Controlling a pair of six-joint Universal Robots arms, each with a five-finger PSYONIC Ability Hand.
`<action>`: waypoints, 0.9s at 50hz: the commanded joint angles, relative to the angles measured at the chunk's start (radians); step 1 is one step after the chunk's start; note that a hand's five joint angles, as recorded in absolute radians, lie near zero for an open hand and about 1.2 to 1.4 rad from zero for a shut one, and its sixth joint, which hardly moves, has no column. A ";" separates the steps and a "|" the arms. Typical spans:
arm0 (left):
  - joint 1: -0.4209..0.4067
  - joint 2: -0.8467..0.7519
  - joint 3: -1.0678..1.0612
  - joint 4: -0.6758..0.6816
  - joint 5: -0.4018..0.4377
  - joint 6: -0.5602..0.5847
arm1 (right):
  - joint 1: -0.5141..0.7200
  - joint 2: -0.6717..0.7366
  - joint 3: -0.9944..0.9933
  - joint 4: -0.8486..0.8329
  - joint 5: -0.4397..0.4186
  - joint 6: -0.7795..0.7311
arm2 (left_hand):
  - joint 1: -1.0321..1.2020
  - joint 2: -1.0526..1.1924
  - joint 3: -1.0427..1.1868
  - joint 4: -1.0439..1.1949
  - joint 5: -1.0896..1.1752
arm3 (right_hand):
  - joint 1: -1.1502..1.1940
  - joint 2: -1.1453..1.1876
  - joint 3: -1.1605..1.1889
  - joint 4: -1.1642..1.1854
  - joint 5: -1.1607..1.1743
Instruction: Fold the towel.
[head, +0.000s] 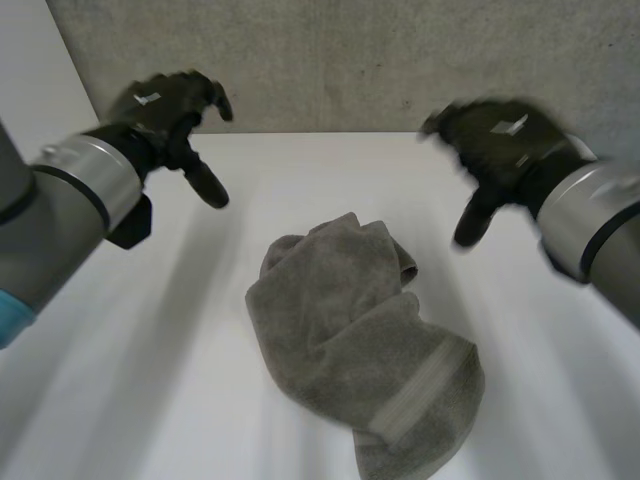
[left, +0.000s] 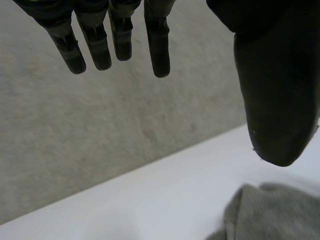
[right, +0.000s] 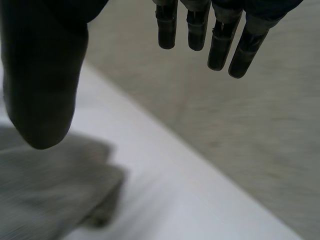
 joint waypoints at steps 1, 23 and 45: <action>0.004 -0.141 -0.002 0.019 0.133 0.176 | 0.139 0.065 0.043 0.160 -0.152 -0.159 | -0.083 -0.069 -0.075 -0.073 -0.048 | -0.044 -0.083 -0.070 -0.086 -0.067; 0.001 -0.389 -0.039 0.040 0.171 0.483 | 0.303 0.360 0.140 -0.053 -0.011 -0.240 | -0.063 -0.048 -0.055 -0.052 -0.027 | 0.106 0.068 0.080 0.065 0.084; -0.028 -0.472 -0.048 0.057 0.171 0.485 | 0.297 0.401 0.193 -0.180 0.018 -0.354 | -0.013 0.002 -0.005 -0.003 0.023 | 1.017 0.979 0.991 0.975 0.994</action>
